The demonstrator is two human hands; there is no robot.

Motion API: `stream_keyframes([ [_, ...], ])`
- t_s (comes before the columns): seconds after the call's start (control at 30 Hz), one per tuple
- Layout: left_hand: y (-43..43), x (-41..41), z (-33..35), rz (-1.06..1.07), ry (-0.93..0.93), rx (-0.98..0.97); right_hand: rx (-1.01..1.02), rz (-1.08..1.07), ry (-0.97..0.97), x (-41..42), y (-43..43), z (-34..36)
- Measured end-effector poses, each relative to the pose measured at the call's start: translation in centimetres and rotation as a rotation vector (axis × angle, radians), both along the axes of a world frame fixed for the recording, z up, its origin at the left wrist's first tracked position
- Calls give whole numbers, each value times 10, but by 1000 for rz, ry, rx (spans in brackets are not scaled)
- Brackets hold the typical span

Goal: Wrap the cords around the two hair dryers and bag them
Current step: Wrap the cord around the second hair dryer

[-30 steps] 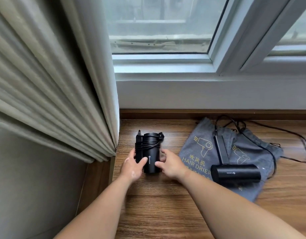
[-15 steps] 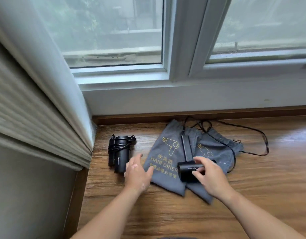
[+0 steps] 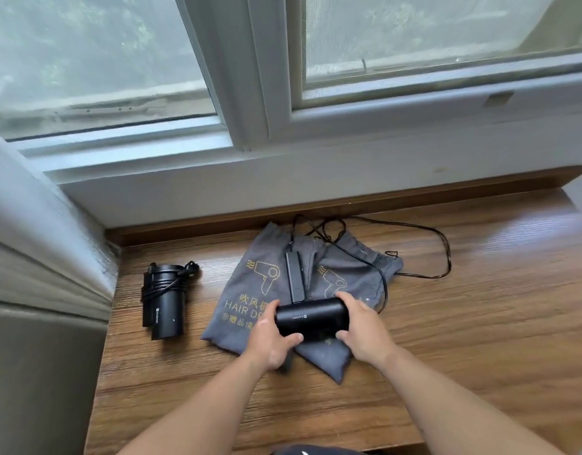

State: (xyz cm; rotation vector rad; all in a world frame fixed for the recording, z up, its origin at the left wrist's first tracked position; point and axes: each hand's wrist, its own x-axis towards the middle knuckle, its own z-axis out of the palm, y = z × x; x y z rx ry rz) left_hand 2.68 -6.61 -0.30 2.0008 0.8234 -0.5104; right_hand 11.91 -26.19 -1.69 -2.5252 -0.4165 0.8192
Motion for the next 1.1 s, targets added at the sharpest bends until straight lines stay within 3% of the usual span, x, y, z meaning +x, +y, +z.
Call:
stream_keyframes([
  [0.17,0,-13,2,324,-221,-291,80,-7,-8,-4,-3,12],
  [0.43,0,-3,42,889,-604,-625,422,-178,-103,-48,36,47],
  [0.57,7,4,69,843,-634,-746,528,-193,-88,-58,58,63],
  [0.73,45,-7,82,736,-660,-692,510,10,-74,-49,59,84],
  [0.87,67,-24,84,600,-638,-524,562,44,-272,-25,65,106],
  [1.0,76,-37,96,494,-607,-541,484,194,-510,-1,80,117],
  [1.1,83,-41,106,418,-594,-533,340,330,-467,9,87,124],
])
